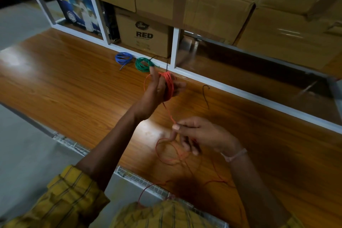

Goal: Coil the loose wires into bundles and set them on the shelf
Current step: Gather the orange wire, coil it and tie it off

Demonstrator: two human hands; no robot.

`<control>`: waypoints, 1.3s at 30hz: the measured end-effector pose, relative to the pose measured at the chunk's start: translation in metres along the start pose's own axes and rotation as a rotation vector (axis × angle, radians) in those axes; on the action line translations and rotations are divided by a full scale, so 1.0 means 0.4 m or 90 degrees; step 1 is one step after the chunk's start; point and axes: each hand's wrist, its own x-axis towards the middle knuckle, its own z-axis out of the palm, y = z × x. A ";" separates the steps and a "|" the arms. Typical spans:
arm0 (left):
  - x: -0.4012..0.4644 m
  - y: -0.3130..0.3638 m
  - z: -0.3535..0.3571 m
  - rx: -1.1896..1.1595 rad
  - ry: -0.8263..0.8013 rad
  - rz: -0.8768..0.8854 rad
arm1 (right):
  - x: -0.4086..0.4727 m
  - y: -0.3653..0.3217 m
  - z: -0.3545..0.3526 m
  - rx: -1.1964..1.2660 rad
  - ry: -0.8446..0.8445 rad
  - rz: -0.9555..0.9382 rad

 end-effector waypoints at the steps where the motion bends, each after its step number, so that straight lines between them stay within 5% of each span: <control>1: -0.003 -0.014 -0.008 0.069 0.010 -0.017 | -0.017 -0.017 -0.014 -0.018 0.011 -0.030; 4: -0.030 -0.040 -0.007 0.234 -0.014 -0.072 | -0.040 -0.044 -0.068 0.013 0.067 -0.130; 9: -0.068 -0.047 0.023 0.281 -0.118 -0.089 | -0.005 -0.031 -0.167 0.316 0.145 -0.242; 18: -0.090 0.029 0.069 -0.063 -0.282 -0.059 | 0.141 0.086 -0.172 0.228 0.368 -0.107; 22: -0.070 0.039 0.065 -0.205 -0.236 -0.009 | 0.171 0.153 -0.081 0.290 0.293 -0.047; 26: -0.046 0.024 0.051 -0.263 -0.159 0.003 | 0.099 0.118 0.036 0.106 0.180 -0.023; 30: -0.029 0.006 0.032 -0.168 -0.102 -0.020 | 0.021 0.055 0.052 -0.010 0.131 -0.046; 33: -0.045 -0.020 0.028 0.054 -0.036 -0.051 | -0.026 -0.007 0.014 -0.002 0.143 -0.098; 36: -0.066 -0.035 0.035 0.253 -0.060 -0.059 | -0.054 -0.046 -0.051 0.154 0.112 -0.185; 39: -0.080 -0.023 0.043 0.259 -0.128 -0.054 | -0.048 -0.044 -0.116 0.332 0.119 -0.228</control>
